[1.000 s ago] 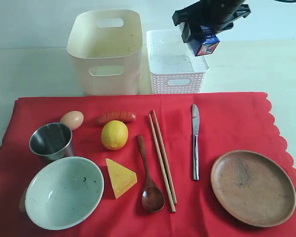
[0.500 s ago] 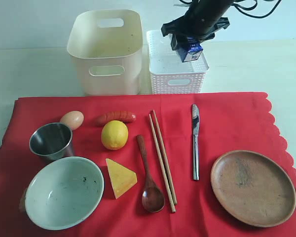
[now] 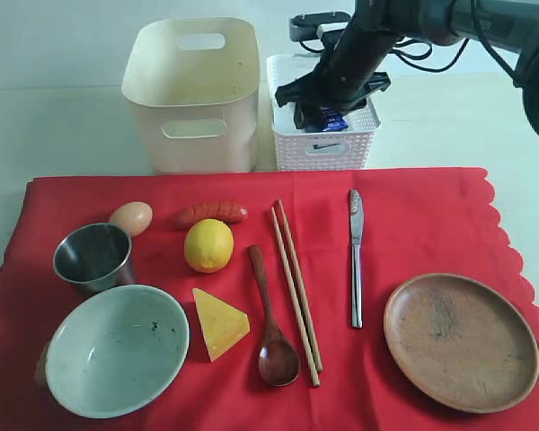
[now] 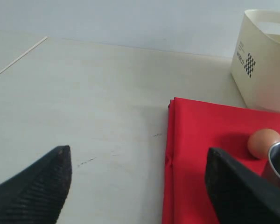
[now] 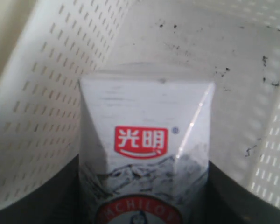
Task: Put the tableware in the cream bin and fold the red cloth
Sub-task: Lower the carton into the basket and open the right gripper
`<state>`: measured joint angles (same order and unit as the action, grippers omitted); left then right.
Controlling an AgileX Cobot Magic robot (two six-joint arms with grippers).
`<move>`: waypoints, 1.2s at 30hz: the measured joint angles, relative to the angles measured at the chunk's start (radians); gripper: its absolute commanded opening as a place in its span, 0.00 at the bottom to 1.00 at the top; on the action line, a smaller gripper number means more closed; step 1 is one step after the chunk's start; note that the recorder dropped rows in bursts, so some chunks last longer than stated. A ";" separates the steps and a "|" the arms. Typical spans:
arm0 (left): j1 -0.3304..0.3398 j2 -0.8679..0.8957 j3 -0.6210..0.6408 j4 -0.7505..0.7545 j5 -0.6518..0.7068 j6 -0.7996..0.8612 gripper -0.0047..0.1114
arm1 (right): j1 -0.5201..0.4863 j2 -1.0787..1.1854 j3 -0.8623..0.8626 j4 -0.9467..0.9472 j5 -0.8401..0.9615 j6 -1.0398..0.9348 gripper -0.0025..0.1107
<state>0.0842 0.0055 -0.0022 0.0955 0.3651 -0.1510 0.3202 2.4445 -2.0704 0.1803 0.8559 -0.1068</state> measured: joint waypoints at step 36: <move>0.000 0.000 0.000 0.000 0.000 -0.002 0.69 | 0.002 0.038 -0.201 -0.049 0.132 0.017 0.62</move>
<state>0.0842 0.0055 -0.0022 0.0955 0.3651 -0.1529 0.3223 2.4825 -2.2714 0.1315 0.9878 -0.0898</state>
